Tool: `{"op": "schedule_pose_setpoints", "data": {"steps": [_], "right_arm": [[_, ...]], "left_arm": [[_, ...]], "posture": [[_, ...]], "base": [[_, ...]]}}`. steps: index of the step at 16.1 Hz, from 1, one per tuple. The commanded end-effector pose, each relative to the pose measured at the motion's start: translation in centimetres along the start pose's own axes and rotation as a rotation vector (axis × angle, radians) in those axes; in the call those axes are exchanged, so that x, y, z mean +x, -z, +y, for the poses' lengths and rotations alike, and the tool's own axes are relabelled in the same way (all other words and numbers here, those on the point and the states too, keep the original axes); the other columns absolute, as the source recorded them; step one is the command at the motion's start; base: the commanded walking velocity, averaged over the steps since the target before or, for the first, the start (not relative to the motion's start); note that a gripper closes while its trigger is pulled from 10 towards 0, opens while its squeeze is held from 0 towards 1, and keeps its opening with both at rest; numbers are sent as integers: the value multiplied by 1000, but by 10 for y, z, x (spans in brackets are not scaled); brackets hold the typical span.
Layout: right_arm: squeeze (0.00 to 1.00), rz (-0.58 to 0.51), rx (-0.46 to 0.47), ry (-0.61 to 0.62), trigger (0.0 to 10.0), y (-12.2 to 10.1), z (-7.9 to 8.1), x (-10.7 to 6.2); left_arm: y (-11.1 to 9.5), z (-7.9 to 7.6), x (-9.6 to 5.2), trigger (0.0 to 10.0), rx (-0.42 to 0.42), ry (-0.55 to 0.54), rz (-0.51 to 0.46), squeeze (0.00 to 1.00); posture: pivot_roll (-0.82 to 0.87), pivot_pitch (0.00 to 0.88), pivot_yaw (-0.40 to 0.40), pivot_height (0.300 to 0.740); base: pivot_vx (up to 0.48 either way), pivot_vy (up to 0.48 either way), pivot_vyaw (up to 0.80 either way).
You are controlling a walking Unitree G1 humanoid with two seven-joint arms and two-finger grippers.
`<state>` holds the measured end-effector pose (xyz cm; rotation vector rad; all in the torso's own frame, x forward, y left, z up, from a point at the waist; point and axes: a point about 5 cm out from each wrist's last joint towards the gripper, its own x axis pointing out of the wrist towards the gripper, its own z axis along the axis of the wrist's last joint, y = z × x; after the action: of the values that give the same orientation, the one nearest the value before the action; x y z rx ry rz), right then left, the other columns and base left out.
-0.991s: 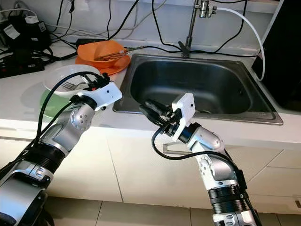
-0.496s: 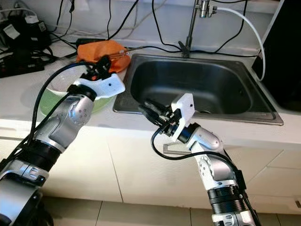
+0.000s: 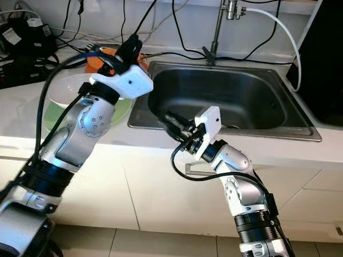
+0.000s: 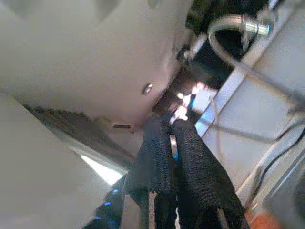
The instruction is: Kitchen organization
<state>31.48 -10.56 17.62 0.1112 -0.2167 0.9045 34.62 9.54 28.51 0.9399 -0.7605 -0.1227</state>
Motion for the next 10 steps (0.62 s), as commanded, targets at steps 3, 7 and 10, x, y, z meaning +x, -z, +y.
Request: {"op": "schedule_pose_setpoints", "data": {"steps": [3,7,10], "right_arm": [[0,-18,-47,138,10000,-6,-18,0],[0,-2,-104,346,10000,-5,-41,-4],[0,50,-164,405,10000,1,-48,-8]], "left_arm": [[-21,3,-3,10000,-253,-10,-106,0],[-31,-1,-4,10000,-622,16,-121,0],[-30,-7,-6,10000,-843,10,-90,0]], "posture": [[97,5,-10,740],[98,8,-14,740],[101,17,-15,740]], "base": [[0,0,0],[0,0,0],[0,0,0]]}}
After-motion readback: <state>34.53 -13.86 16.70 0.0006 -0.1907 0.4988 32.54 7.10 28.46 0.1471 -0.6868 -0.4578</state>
